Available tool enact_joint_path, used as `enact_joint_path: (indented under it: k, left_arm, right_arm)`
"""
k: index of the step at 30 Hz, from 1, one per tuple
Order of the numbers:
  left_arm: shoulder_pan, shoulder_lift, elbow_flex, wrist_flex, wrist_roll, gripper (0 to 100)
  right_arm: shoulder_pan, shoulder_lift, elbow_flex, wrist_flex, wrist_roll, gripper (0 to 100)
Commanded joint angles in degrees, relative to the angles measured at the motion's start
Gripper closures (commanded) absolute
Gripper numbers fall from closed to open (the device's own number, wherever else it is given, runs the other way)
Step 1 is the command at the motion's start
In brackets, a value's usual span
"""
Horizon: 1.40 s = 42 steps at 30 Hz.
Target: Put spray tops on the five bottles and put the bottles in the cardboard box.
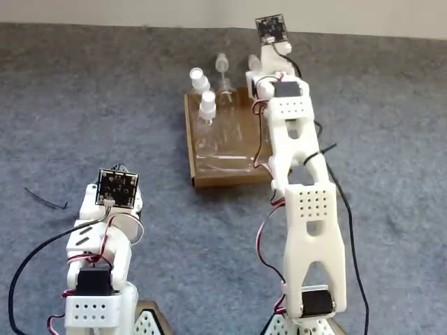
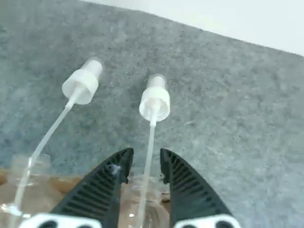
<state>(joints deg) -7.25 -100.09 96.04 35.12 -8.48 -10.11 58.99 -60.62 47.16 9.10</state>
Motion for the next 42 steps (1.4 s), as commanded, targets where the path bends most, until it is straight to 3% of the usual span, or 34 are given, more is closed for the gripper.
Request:
enact_joint_path:
  k: [1,20,30,34,38,42]
  left_arm:
    - [1.2,-0.5,1.3,-1.6,-0.5,98]
    - [0.9,-0.5,1.3,-1.7,-0.5,98]
    - [0.9,-0.5,1.3,-1.7,-0.5,98]
    - [0.9,-0.5,1.3,-1.7,-0.5,98]
    - [0.9,-0.5,1.3,-1.7,-0.5,98]
    - [0.9,-0.5,1.3,-1.7,-0.5,98]
  right_arm:
    - [1.5,-1.8,-7.0,4.4,0.2,99.5]
    - [3.6,-3.4,-42.3,37.8,0.3,99.5]
    - [16.6,-14.2,-41.9,45.2,0.8,99.5]
    - [20.8,-17.6,-41.8,54.0,10.7,99.5]
    - [28.9,-15.8,-38.8,53.9,14.1,99.5]
    - [35.6,-13.0,-29.5,53.9,23.0,99.5]
